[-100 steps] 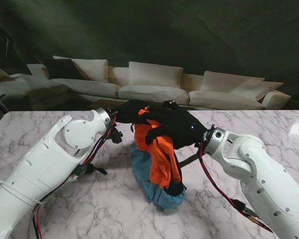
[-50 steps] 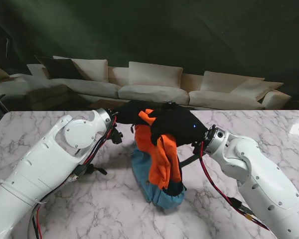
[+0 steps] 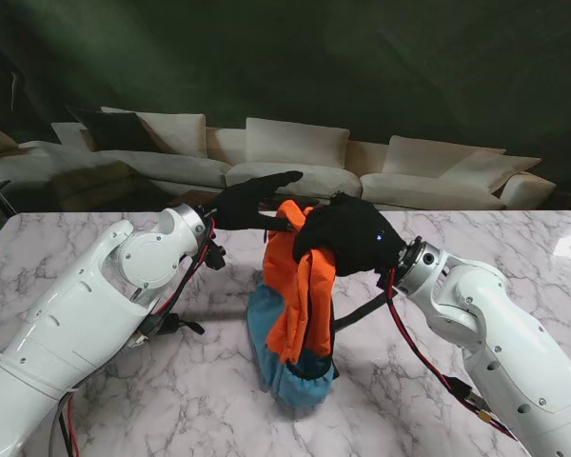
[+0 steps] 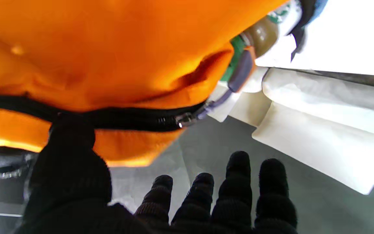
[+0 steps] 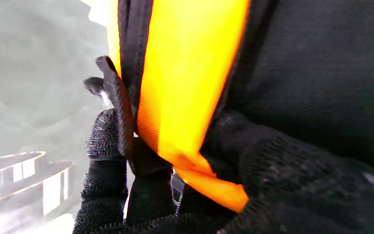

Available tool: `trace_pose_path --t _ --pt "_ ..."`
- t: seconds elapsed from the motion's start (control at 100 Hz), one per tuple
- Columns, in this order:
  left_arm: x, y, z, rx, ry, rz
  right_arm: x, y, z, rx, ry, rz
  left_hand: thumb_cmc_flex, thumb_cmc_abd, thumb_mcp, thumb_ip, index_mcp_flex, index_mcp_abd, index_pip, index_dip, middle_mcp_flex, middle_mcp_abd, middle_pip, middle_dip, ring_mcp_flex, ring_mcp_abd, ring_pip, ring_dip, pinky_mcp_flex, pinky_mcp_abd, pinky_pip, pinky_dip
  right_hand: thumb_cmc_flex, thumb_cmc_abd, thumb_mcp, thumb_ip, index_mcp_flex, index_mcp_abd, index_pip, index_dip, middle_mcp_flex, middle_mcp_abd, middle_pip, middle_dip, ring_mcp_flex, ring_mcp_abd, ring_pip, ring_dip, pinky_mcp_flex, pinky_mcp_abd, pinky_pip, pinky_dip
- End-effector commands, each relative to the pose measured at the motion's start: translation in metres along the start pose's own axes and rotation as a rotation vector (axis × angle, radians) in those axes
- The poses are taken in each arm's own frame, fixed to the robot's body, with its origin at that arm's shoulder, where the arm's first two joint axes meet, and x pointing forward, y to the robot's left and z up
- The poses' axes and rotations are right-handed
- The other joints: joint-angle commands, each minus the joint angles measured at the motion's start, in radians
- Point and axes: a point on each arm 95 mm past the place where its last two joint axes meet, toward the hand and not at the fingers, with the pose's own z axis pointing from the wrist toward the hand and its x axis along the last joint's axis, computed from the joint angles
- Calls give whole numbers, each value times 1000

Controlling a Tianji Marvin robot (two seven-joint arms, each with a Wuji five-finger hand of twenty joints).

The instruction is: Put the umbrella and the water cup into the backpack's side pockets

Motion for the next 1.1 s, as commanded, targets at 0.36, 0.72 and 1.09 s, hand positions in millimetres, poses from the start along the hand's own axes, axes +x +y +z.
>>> trace_pose_path --t 0.36,0.72,1.09 --pt "20 -9 -43 95 53 -17 1 22 -1 -58 -100 -100 107 192 -37 -16 261 49 132 64 280 26 59 81 85 39 63 24 30 -1 139 19 -144 20 -174 -57 132 172 61 -108 465 136 671 207 399 -52 904 193 113 65 111 7" --pt "26 8 -70 23 170 -32 -2 23 7 -10 -146 -150 -105 60 -40 -24 25 120 -23 -23 -43 104 -40 -60 -17 64 -5 -32 -3 -7 48 -62 -125 3 -157 -61 153 195 64 -102 466 149 696 206 398 -43 940 187 117 76 121 1" --pt "27 19 -76 -27 223 40 -8 15 11 39 -175 -147 -168 -52 -34 -34 -67 97 -47 -151 -159 78 -59 -157 -85 63 -45 -107 -6 -18 -65 -110 -121 8 -160 -66 153 195 58 -94 465 148 686 195 396 -38 927 171 109 79 119 -3"
